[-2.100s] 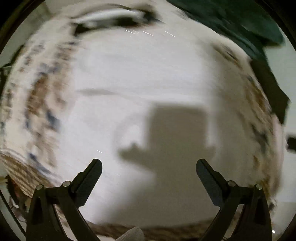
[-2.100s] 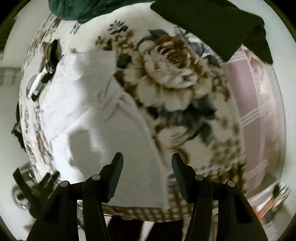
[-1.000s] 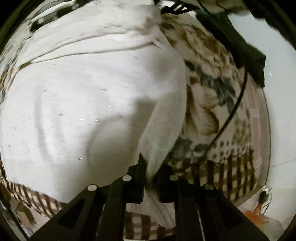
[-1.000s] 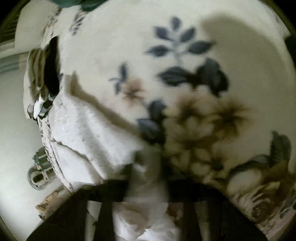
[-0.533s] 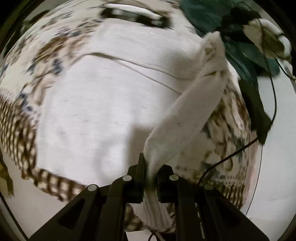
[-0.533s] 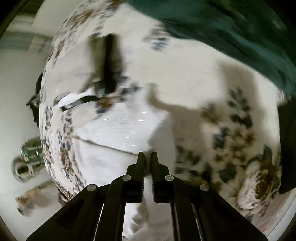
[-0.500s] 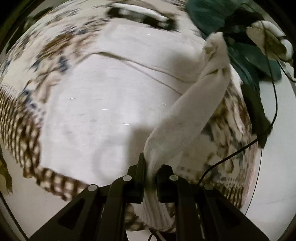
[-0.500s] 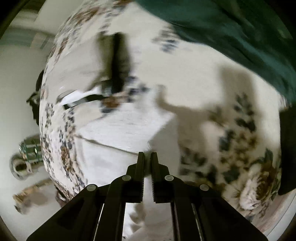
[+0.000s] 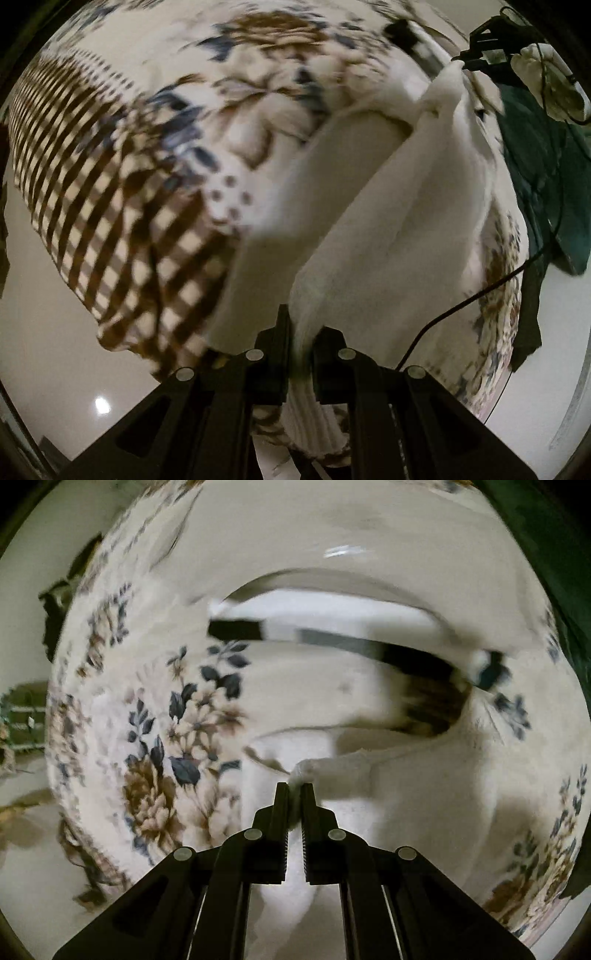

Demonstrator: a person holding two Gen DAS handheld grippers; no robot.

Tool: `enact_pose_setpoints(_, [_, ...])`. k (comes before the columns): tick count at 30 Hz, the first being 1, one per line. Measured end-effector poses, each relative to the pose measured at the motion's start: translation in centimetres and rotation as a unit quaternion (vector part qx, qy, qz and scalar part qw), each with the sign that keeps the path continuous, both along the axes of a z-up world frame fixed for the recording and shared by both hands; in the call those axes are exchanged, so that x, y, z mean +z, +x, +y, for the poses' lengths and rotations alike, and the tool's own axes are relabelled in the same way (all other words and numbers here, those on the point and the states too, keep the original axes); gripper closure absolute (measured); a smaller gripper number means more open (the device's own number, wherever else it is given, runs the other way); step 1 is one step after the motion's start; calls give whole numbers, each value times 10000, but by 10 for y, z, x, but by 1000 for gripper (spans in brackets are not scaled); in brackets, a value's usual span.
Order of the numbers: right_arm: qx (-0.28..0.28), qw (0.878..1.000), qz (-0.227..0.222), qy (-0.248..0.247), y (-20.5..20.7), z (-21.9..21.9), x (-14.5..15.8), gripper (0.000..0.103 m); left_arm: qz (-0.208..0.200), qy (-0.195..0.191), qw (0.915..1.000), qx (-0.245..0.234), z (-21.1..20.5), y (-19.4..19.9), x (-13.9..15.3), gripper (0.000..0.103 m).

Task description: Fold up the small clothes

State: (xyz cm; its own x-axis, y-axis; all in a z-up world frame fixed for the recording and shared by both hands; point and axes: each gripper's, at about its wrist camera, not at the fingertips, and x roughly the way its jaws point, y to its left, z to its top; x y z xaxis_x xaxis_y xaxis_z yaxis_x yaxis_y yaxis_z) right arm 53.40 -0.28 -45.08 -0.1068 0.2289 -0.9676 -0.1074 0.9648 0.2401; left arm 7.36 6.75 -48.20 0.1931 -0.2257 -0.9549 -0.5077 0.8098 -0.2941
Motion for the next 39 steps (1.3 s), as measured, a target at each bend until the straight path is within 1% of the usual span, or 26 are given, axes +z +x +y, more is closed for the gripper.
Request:
enact_pose_setpoints(3, [125,9995,9,-280,0,37,-21,97,118,-113,9999,58,17,-4,-16,96])
enact_pose_setpoints(5, [169,9989,47,-434,0,48,-36,97,268,-277,9993,6,23,-5,-33,95])
enact_pose_setpoints(6, [144,9987,110,-473,0,53,-43,97,364,-430,9984,23,27,-6,-44,92])
enact_pose_setpoints(7, [152,9987,177,-456,0,57,-51,97,426,-596,9973,81,31,-8,-52,91])
enact_pose_setpoints(8, [196,9985,258,-451,-1,61,-58,96,448,-776,9959,138,36,-11,-57,87])
enact_pose_setpoints(9, [205,9984,301,-444,-2,62,-61,94,466,-982,9939,196,42,-14,-61,86])
enact_pose_setpoints(10, [176,9986,333,-371,-3,61,-63,93,476,-1110,9924,234,49,-17,-63,79])
enact_pose_setpoints(11, [132,9990,347,-253,-5,59,-61,89,477,-1178,9916,244,54,-19,-63,69])
enact_pose_setpoints(12, [106,9991,393,-149,-7,56,-59,74,442,-1264,9907,236,61,-22,-62,62])
enact_pose_setpoints(13, [46,9989,460,12,-12,50,-55,56,414,-1311,9903,224,66,-23,-60,44])
enact_pose_setpoints(14, [-15,9988,467,159,-20,43,-47,51,367,-1380,9895,204,73,-25,-58,37])
enact_pose_setpoints(15, [-38,9987,424,266,-28,37,-39,47,322,-1457,9886,191,78,-26,-55,37])
enact_pose_setpoints(16, [-52,9985,371,397,-42,26,-28,47,314,-1503,9880,152,82,-25,-53,37])
enact_pose_setpoints(17, [-53,9983,348,466,-55,17,-20,46,324,-1512,9880,56,84,-24,-51,37])
enact_pose_setpoints(19, [-79,9978,316,570,-91,-9,-6,39,353,-1498,9880,-153,85,-17,-48,37])
enact_pose_setpoints(21, [-166,9978,363,520,-138,-43,0,39,431,-1434,9881,-359,84,-8,-48,37])
enact_pose_setpoints(22, [-214,9978,423,470,-157,-56,-2,39,453,-1401,9880,-456,83,-3,-48,37])
enact_pose_setpoints(23, [-306,9977,490,365,-186,-75,-5,39,465,-1340,9882,-574,81,2,-48,37])
enact_pose_setpoints(25, [-649,9949,737,229,-240,-107,-18,39,463,-1233,9885,-745,77,16,-45,37])
enact_pose_setpoints(28, [-1361,9784,1511,383,-337,-151,-59,39,478,-1083,9883,-958,68,36,-43,37])
enact_pose_setpoints(31, [-1453,9669,2079,282,-416,-163,-97,39,578,-974,9866,-1172,57,53,-44,37])
enact_pose_setpoints(33, [-1360,9592,2471,196,-452,-161,-120,39,588,-927,9847,-1354,50,71,-40,37])
enact_pose_setpoints(34, [-1404,9570,2528,245,-458,-162,-125,39,569,-928,9835,-1445,48,79,-38,37])
enact_pose_setpoints(36, [-1638,9552,2428,425,-453,-172,-123,39,394,-858,9804,-1726,46,107,-31,37])
enact_pose_setpoints(37, [-1872,9550,2229,565,-442,-185,-116,39,222,-728,9791,-1885,44,131,-26,37])
enact_pose_setpoints(39, [-2303,9539,1730,849,-408,-208,-98,39,-48,-570,9784,-1988,41,168,-21,37])
